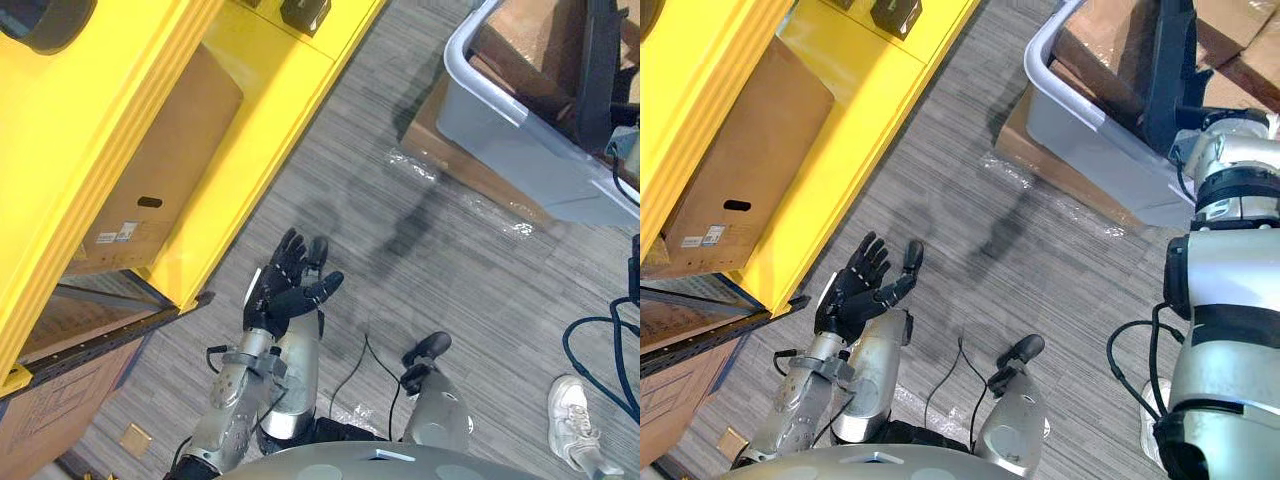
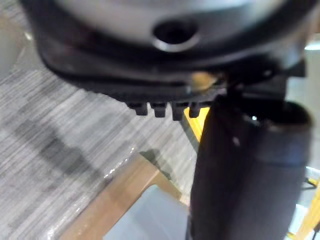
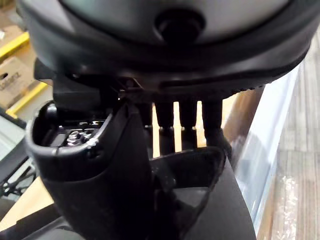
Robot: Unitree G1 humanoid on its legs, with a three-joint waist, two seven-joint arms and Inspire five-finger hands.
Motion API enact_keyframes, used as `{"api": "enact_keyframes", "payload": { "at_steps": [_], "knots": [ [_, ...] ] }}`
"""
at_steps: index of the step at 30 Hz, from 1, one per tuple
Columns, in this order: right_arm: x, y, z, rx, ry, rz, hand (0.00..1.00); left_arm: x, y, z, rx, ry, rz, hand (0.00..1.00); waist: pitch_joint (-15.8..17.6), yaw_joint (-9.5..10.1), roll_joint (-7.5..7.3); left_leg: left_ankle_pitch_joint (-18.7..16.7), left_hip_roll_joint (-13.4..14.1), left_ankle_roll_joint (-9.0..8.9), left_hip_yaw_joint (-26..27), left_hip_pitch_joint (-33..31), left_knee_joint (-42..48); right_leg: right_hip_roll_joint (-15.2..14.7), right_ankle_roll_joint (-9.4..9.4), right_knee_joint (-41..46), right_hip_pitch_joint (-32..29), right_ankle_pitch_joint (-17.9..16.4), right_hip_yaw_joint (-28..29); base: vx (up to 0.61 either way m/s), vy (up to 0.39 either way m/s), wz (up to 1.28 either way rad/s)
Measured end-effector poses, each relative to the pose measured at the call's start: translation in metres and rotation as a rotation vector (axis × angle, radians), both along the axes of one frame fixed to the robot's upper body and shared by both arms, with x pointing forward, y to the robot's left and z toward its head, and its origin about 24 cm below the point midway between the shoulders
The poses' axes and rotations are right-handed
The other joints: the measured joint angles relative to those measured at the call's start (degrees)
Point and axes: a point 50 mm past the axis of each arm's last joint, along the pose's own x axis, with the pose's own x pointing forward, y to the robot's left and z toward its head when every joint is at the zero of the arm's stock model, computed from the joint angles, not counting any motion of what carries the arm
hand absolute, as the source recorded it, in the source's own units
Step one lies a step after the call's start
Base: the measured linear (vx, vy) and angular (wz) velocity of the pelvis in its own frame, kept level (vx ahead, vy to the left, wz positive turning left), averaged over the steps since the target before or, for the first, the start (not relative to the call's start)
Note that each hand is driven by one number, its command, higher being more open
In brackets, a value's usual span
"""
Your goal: Walk over and take three plastic housings, then place them on the shelf
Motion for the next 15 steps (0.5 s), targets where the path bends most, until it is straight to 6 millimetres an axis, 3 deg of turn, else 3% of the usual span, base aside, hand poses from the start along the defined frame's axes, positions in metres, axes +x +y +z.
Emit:
{"api": "enact_keyframes", "payload": {
  "at_steps": [3,6,10,13,15],
  "knots": [
    [0.002,0.002,-0.002,-0.063,0.003,-0.026,0.00,0.001,-0.002,0.010,0.004,-0.066,-0.012,1.00,0.0,-1.08,-0.21,-0.1,0.3,-0.29,0.6,0.7,0.0,0.1,-0.17,0.5,-0.1,-0.2,1.0,-0.10,-0.036,-0.09],
    [0.001,0.000,0.006,-0.187,-0.017,-0.069,0.00,0.010,-0.004,0.033,0.048,-0.194,-0.044,1.00,0.0,-2.11,-0.74,0.1,0.5,-0.08,1.2,1.2,0.0,0.1,-0.17,0.7,-0.2,-0.2,1.7,-0.06,-0.031,-0.11],
    [0.002,0.003,0.021,-0.344,-0.046,-0.083,0.00,0.040,-0.003,0.069,0.032,-0.327,-0.090,1.00,-0.1,-3.12,-1.15,0.4,0.9,0.12,2.7,2.8,0.0,0.1,0.61,0.8,0.1,0.4,3.6,-0.03,-0.043,-0.16],
    [0.014,0.022,0.026,-0.437,-0.059,-0.029,0.00,0.077,-0.004,0.100,0.000,-0.365,-0.122,1.00,-0.2,-5.66,-2.25,0.4,1.3,0.08,4.3,3.9,0.0,0.3,0.73,0.8,0.0,0.5,5.0,-0.04,-0.045,-0.20],
    [0.016,0.026,0.027,-0.468,-0.054,-0.024,0.00,0.091,-0.008,0.105,-0.007,-0.339,-0.145,1.00,-0.2,-5.86,-2.40,0.4,1.7,0.06,4.8,4.0,0.0,0.6,0.74,0.8,-0.5,0.6,5.9,-0.04,-0.036,-0.21]
  ]
}}
